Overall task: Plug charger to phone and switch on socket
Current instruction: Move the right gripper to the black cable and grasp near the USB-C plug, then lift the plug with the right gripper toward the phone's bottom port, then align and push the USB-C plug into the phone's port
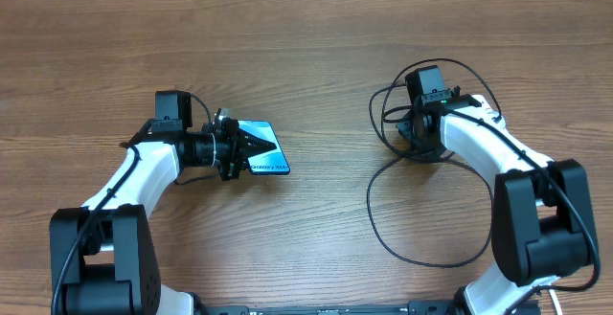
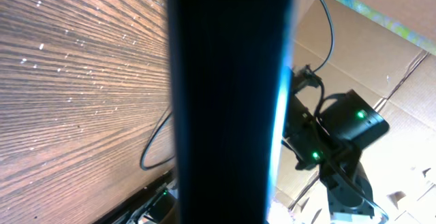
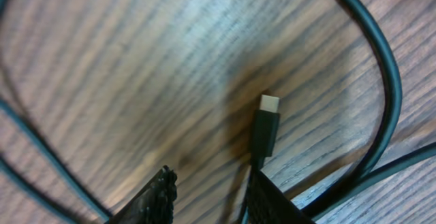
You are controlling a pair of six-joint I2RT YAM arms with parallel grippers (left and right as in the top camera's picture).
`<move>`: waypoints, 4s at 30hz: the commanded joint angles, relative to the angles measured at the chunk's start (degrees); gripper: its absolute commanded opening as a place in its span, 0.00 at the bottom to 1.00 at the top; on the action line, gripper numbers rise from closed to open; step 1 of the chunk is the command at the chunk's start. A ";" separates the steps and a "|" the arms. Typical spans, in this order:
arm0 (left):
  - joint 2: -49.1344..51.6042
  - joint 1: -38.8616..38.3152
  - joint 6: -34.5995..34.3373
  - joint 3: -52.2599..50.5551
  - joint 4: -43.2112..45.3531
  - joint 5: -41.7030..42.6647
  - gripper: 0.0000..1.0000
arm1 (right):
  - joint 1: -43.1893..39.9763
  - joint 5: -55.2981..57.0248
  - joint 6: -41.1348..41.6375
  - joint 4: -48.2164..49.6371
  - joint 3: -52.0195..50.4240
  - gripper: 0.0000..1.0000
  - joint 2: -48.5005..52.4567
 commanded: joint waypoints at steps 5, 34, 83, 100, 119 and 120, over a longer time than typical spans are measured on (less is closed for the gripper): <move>-0.04 -0.13 1.27 0.42 0.24 3.06 0.04 | 0.59 -0.04 -0.63 -3.28 0.31 0.33 1.66; -0.04 -0.17 1.29 0.39 0.24 4.55 0.04 | 2.67 1.07 0.24 -0.04 -2.67 0.16 1.77; 7.89 1.36 -45.59 0.61 75.10 18.80 0.04 | 24.00 -52.70 -38.03 -12.74 13.42 0.04 -15.08; 7.89 -1.73 -46.53 0.61 80.96 11.45 0.04 | 25.09 -44.98 -29.73 -7.56 13.42 0.04 -15.06; 7.89 -2.64 -46.51 0.61 81.90 9.79 0.04 | 25.07 -47.93 -29.73 -5.92 13.42 0.04 -15.08; 7.89 -2.78 -46.51 0.61 81.88 9.79 0.04 | 25.07 -47.91 -29.73 -5.84 13.42 0.04 -15.06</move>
